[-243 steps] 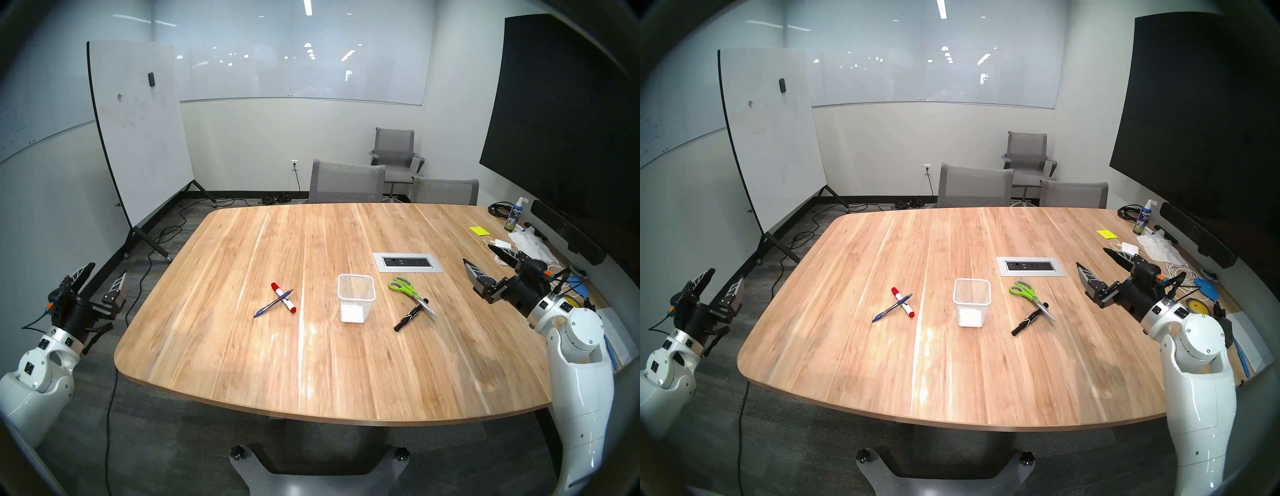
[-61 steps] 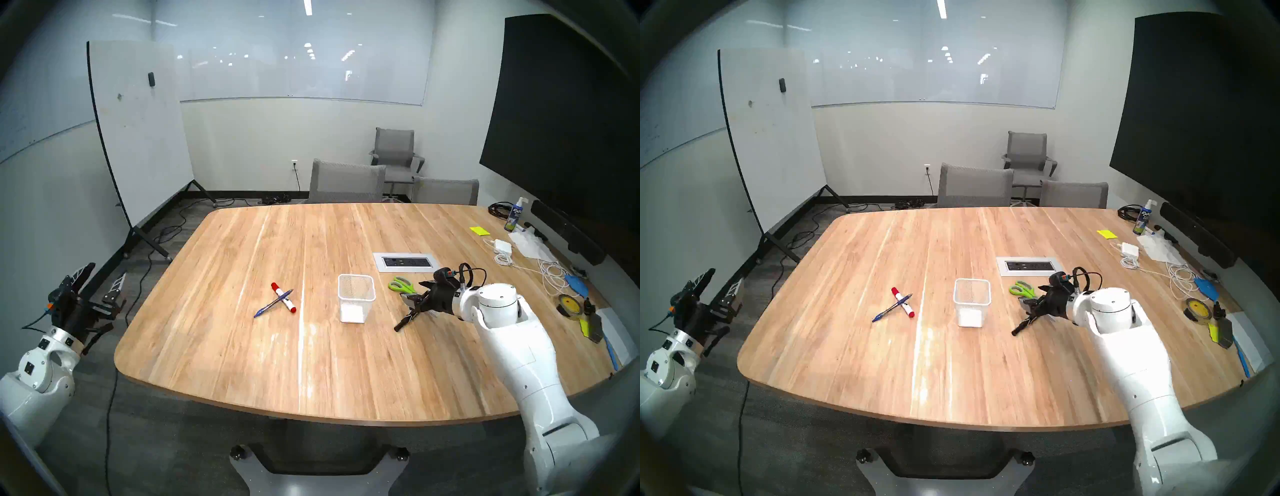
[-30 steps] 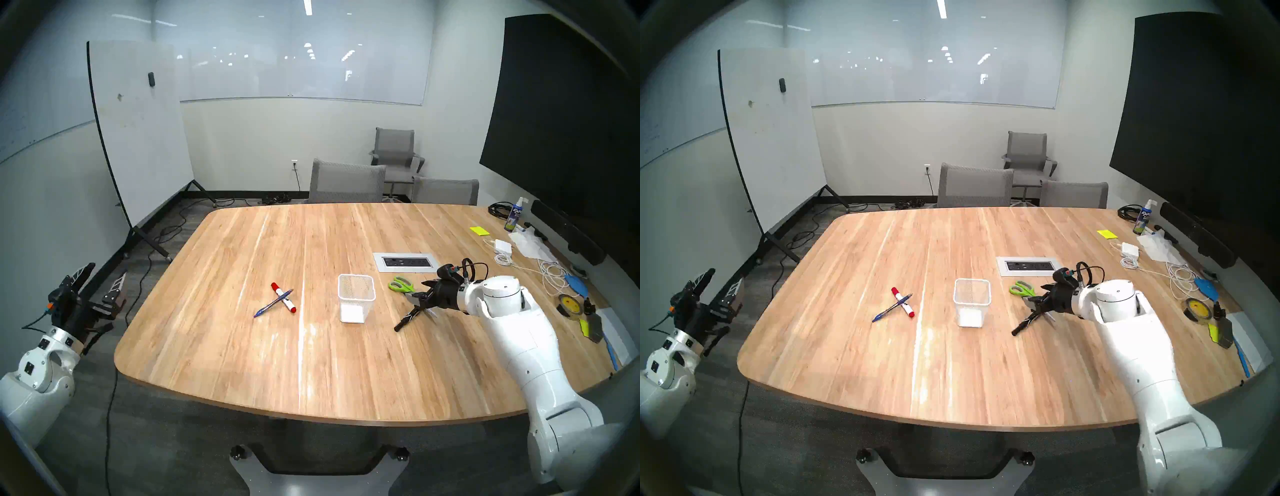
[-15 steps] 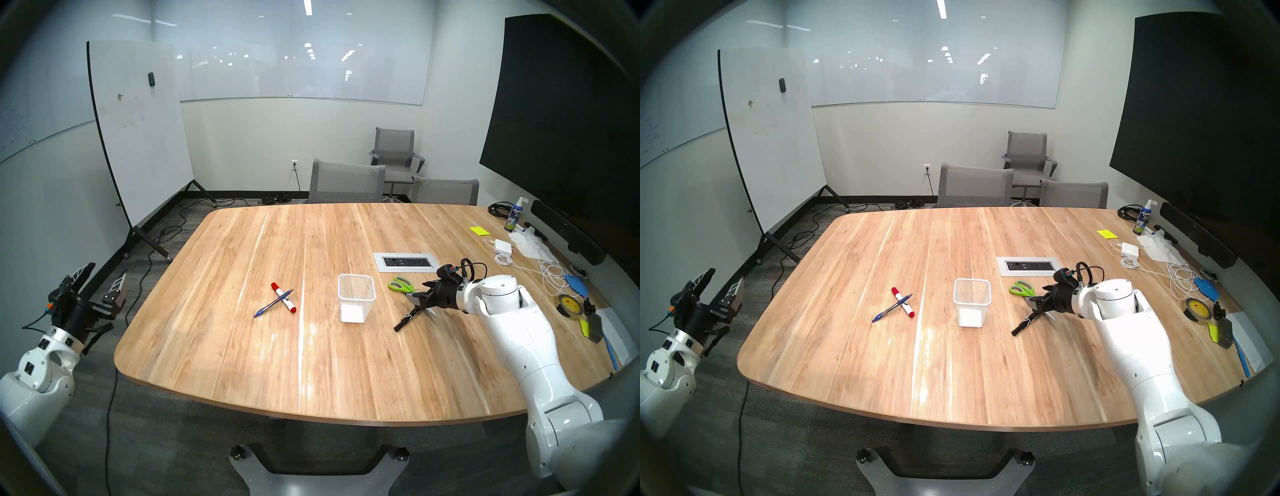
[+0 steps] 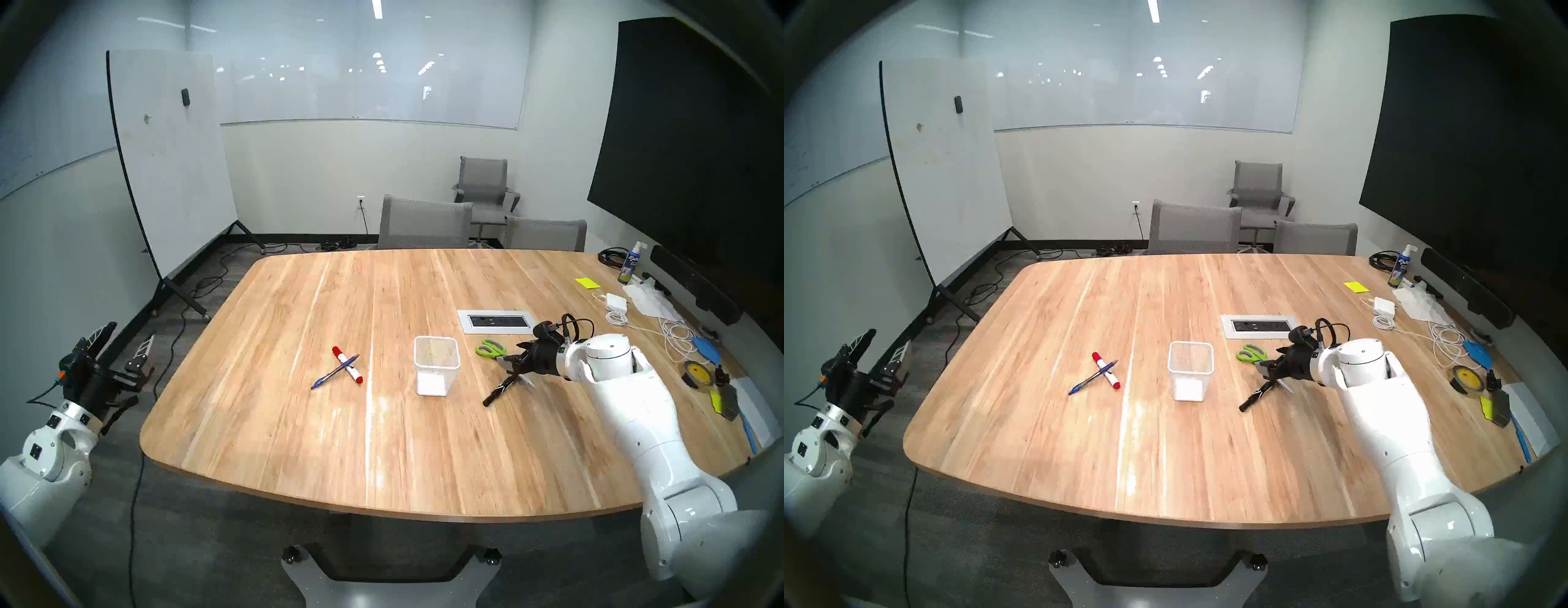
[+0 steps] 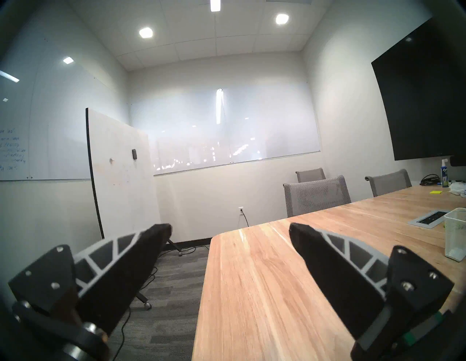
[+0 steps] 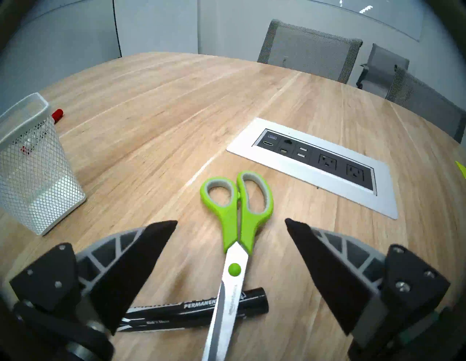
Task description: Place the pen, the marker, and the scissors into the pen holder
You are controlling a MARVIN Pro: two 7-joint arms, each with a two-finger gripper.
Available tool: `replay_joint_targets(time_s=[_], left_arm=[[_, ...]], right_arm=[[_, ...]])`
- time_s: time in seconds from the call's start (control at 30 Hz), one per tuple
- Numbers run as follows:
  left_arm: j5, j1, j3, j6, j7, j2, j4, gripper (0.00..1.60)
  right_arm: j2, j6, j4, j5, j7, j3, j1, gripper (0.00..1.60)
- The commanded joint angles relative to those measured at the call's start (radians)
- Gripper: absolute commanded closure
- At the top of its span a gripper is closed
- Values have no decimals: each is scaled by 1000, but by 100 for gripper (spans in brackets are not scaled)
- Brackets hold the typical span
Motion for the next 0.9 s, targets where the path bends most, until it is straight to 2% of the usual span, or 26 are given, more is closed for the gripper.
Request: replay_joint_targets(time_s=[0.0, 0.87], left_arm=[[-1, 2, -13, -2, 0, -1, -4, 0], [-1, 1, -13, -2, 0, -1, -4, 0]], right_arm=[[0, -15, 19, -3, 6, -2, 55, 0], [21, -70, 119, -29, 97, -12, 123, 0]])
